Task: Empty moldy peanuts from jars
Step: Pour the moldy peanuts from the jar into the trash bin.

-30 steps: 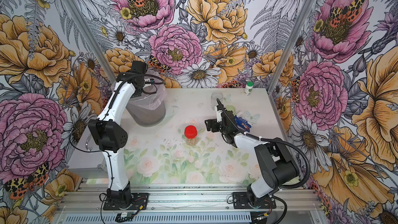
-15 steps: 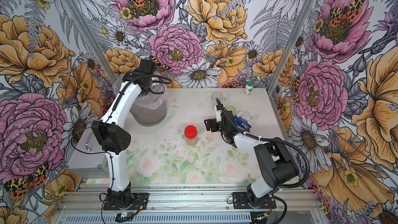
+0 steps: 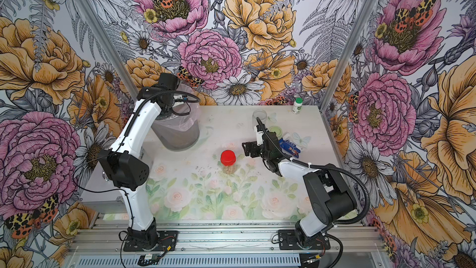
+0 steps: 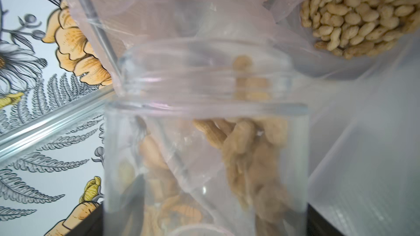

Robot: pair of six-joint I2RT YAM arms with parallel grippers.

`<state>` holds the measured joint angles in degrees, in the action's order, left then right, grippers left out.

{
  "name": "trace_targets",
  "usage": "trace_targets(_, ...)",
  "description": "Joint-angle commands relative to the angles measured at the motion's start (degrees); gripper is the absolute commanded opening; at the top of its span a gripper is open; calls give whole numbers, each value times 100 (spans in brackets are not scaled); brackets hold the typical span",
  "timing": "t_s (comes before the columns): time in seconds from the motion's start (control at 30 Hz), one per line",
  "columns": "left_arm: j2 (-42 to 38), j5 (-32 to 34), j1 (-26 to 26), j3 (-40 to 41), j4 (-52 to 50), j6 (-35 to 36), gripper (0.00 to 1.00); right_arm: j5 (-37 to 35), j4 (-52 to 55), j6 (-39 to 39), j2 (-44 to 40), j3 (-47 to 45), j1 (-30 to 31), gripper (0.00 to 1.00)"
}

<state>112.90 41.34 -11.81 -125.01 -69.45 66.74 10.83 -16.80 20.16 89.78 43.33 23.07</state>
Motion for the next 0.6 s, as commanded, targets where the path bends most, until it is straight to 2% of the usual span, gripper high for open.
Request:
trace_targets(0.0, -318, -295, 58, -148, -22, -532, 31, 120, -60, 33, 1, 243, 71, 88)
trace_targets(0.07, 25, -39, 224, -613, -363, -776, 31, -74, -104, 3, -104, 127, 125, 88)
trace_targets(0.1, 136, -125, 80, -535, -260, -518, 30, -87, -281, 31, -83, 39, 130, 89)
trace_targets(0.13, 224, -420, -71, -551, -209, -402, 29, -33, -379, 52, -26, 46, 132, 89)
trace_targets(0.17, 228, -729, -22, -752, -242, -624, 29, 73, -246, 24, 21, 164, 129, 88)
trace_targets(0.23, 90, -602, 393, -895, -464, -1079, 29, 54, 128, -54, -36, 301, 157, 87)
trace_targets(0.27, 41, -469, 492, -787, -490, -1065, 30, -45, 54, -82, -86, 216, 183, 87)
trace_targets(0.33, 218, -306, 173, -569, -373, -529, 29, -125, -431, -9, -27, 58, 180, 89)
trace_targets(0.43, 349, -672, 22, -1146, -387, -606, 30, 133, -153, -20, 221, 528, 209, 87)
trace_targets(0.57, 109, 32, 177, -695, -416, -568, 30, -215, -548, 79, 202, 246, 278, 88)
